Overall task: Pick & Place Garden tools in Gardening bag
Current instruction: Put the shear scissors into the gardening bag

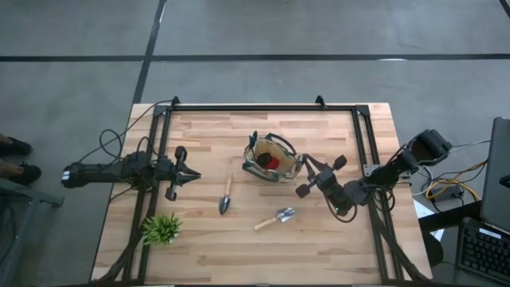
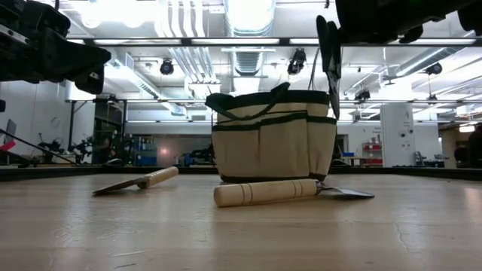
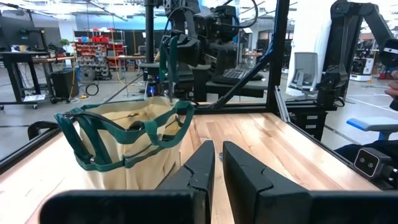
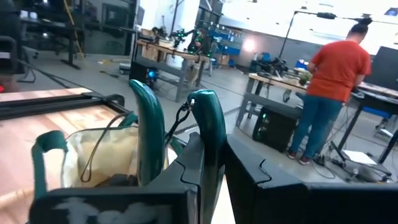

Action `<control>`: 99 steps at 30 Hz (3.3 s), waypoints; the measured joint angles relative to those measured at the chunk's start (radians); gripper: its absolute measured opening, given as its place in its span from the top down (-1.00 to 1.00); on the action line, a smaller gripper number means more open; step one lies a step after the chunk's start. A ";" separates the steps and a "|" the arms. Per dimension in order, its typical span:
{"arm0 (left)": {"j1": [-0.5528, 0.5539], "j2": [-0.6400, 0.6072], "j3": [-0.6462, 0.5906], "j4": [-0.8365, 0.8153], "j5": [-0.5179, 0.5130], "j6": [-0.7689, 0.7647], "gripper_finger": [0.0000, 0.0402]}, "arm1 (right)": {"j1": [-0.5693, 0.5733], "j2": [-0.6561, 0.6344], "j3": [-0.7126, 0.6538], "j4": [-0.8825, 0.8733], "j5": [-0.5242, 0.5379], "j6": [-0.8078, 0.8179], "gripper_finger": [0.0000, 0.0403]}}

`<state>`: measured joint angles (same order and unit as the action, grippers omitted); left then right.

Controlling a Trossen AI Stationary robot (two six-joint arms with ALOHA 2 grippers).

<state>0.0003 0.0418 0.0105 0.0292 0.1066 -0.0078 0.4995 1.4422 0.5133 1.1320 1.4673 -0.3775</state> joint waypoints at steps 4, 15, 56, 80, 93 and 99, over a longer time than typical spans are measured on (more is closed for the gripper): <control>0.000 0.000 0.000 0.000 0.000 0.000 0.82 | -0.002 0.016 -0.008 -0.005 -0.001 0.042 0.85; 0.000 0.000 0.000 0.000 0.000 0.000 0.82 | -0.010 0.017 -0.010 0.005 -0.062 0.034 0.85; 0.000 0.000 0.000 0.000 0.000 0.000 0.82 | -0.056 0.033 -0.067 0.001 -0.270 -0.034 0.85; 0.000 0.000 0.000 0.000 0.000 0.000 0.82 | -0.047 0.031 -0.111 0.000 -0.242 -0.071 0.69; 0.000 0.000 0.000 0.000 0.000 0.000 0.82 | -0.098 0.031 -0.130 -0.060 -0.228 0.013 0.52; 0.000 0.000 0.000 0.000 0.000 0.000 0.82 | -0.099 0.031 -0.138 -0.060 -0.236 -0.042 0.56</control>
<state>0.0002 0.0420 0.0109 0.0294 0.1066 -0.0078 0.4007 1.4734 0.3752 1.0724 1.2314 -0.4199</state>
